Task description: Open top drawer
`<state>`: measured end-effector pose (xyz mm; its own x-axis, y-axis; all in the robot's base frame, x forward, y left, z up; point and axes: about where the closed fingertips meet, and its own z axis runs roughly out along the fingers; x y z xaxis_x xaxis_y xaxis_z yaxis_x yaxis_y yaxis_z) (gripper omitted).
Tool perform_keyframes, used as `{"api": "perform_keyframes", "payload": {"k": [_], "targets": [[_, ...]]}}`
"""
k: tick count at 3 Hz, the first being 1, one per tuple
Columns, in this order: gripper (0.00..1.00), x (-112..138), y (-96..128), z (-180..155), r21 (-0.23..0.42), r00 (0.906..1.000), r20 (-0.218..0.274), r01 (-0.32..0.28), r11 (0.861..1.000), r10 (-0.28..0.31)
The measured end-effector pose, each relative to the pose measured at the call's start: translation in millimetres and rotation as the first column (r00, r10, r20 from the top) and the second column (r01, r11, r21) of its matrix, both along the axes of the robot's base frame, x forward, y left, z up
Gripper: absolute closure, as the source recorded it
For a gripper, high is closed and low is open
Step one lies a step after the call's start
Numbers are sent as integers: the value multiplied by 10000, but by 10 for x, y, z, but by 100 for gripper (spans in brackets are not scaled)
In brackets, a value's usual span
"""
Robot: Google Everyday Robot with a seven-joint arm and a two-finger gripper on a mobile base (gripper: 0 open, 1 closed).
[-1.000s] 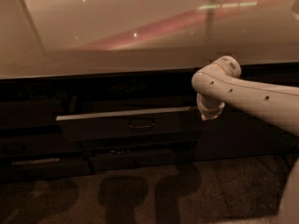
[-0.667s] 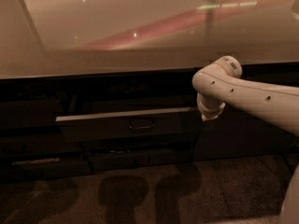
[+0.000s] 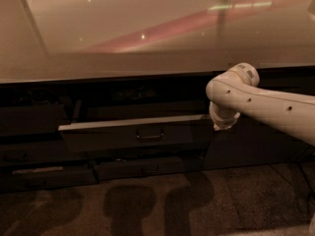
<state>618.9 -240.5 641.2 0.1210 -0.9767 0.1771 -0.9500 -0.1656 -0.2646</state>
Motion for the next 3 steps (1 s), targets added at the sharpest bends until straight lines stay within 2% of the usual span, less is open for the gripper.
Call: {"api": "perform_keyframes", "payload": {"k": [3], "targets": [[100,-202,-26,-44,9,9998,1,-194,9998,194]]}}
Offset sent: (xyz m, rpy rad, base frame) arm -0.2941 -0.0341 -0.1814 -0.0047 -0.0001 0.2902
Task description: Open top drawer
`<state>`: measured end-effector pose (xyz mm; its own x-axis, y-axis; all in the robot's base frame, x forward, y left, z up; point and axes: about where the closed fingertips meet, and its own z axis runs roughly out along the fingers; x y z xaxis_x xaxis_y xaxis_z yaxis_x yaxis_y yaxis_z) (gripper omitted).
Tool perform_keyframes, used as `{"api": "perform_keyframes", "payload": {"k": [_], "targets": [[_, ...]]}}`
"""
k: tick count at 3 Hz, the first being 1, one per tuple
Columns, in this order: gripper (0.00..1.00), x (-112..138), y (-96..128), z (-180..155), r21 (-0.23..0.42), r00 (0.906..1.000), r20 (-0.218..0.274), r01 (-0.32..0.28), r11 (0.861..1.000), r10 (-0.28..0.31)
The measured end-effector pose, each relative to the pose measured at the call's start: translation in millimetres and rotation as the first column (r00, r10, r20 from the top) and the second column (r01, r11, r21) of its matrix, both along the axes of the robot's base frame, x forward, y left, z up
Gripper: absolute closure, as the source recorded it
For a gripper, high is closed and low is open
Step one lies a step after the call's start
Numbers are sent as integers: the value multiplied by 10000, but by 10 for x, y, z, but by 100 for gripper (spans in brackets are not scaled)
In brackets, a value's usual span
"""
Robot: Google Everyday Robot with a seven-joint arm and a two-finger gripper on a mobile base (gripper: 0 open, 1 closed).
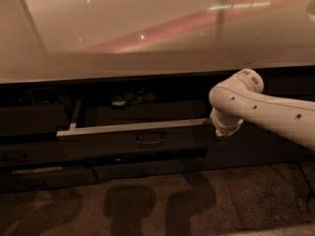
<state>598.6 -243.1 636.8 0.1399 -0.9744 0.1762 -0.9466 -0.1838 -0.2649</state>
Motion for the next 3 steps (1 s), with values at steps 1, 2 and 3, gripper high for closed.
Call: {"api": "perform_keyframes", "payload": {"k": [1,2,3], "targets": [[100,-1,0,40,0,10000,0,-1,10000,1],[100,-85,-13,6,-17,10000,3,-78,10000,78],[100,-86,-14,36,-17,10000,3,-78,10000,78]]}}
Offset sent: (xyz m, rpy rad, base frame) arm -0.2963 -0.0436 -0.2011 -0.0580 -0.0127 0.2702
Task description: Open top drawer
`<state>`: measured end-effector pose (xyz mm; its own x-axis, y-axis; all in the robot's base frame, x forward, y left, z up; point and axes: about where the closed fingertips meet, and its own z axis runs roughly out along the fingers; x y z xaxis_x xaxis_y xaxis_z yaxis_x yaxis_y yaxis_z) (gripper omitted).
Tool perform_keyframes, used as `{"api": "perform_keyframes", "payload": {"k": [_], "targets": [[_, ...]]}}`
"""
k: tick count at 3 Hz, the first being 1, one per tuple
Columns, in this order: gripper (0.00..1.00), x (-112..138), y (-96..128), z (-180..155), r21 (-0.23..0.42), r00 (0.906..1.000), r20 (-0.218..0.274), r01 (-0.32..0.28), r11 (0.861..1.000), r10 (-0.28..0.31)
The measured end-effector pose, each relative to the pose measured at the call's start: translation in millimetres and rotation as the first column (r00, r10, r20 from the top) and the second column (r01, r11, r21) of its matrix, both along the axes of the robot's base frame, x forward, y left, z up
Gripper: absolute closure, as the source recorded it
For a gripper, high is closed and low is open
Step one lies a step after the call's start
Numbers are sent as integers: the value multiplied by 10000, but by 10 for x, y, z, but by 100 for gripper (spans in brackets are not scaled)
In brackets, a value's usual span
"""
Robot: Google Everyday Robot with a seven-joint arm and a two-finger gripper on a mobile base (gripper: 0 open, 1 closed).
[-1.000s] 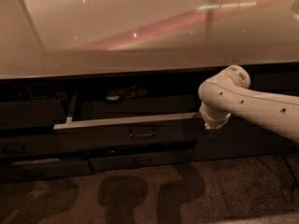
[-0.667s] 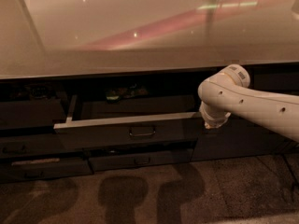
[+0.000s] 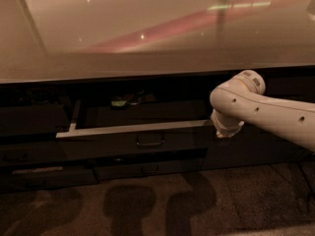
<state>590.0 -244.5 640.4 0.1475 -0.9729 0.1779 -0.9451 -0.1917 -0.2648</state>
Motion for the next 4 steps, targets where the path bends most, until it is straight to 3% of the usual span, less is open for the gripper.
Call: {"api": "perform_keyframes", "payload": {"k": [4], "targets": [[100,-167,-5,46,-66,9998,115,-178,9998,179]]}}
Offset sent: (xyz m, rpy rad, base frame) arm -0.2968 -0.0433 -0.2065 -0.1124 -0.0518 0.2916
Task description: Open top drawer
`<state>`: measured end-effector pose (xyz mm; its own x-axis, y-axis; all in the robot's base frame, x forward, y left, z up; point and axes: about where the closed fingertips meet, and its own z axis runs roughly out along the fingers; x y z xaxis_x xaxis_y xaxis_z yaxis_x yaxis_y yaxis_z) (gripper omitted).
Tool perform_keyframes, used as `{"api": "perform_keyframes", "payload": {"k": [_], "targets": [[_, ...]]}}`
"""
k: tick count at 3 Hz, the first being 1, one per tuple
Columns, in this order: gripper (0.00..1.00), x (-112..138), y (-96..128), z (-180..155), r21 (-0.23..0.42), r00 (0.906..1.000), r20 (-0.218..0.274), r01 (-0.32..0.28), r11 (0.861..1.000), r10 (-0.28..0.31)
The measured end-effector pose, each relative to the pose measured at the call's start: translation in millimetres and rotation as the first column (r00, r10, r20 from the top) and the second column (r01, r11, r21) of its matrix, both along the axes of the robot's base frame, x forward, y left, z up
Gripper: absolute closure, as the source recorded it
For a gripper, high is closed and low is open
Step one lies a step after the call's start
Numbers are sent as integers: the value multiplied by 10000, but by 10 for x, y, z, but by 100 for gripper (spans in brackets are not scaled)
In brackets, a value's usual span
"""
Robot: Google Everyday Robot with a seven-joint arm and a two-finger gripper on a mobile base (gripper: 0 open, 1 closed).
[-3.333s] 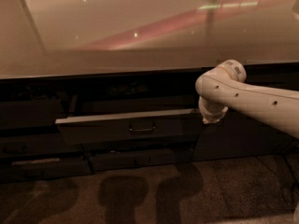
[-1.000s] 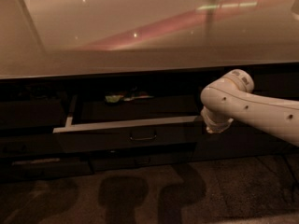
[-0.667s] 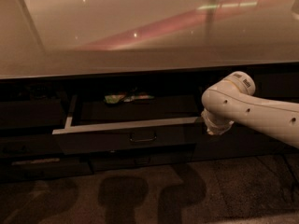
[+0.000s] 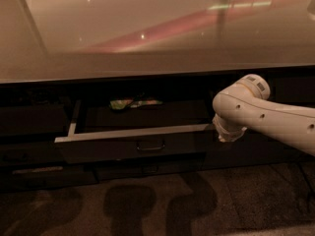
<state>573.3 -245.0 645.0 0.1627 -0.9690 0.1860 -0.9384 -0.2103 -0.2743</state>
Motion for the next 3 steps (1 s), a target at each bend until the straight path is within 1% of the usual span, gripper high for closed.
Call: {"api": "perform_keyframes", "payload": {"k": [2,3], "targets": [[100,0,11,47,-7,10000,68,-20,10000,20],[100,-13,31,116,-35,9998,210,-53,10000,54]]}}
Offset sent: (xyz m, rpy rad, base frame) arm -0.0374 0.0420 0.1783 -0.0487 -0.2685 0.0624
